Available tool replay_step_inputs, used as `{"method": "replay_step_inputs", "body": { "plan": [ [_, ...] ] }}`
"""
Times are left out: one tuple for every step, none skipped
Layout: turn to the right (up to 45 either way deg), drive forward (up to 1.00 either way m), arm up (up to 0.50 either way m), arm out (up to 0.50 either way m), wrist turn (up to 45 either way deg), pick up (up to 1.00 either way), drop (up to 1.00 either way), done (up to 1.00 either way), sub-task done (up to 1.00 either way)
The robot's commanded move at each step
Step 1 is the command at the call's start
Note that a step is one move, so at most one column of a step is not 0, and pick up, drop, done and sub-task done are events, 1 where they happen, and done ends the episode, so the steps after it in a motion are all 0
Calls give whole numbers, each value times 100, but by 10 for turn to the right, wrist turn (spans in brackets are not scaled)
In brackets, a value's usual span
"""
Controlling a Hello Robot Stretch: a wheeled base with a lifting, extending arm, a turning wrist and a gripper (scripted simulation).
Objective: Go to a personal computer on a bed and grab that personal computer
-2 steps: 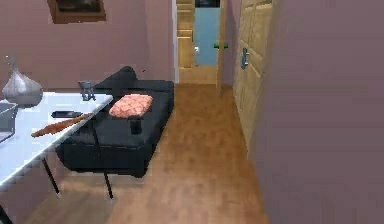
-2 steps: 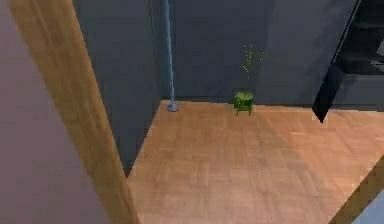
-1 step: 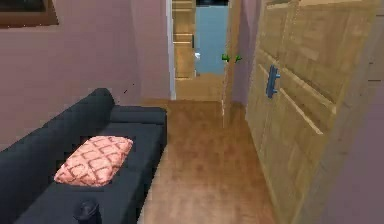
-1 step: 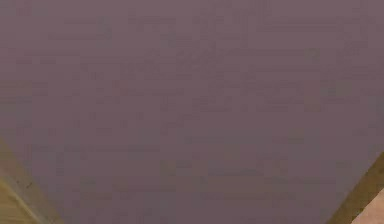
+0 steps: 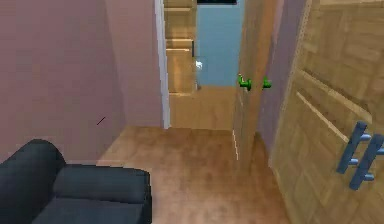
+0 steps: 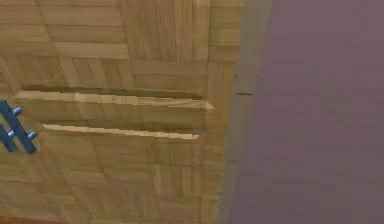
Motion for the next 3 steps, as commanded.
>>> {"method": "replay_step_inputs", "body": {
  "plan": [
    [0,100,0,0,0,0,0,0,0],
    [60,0,0,0,0,0,0,0,0],
    [0,30,0,0,0,0,0,0,0]
  ]
}}
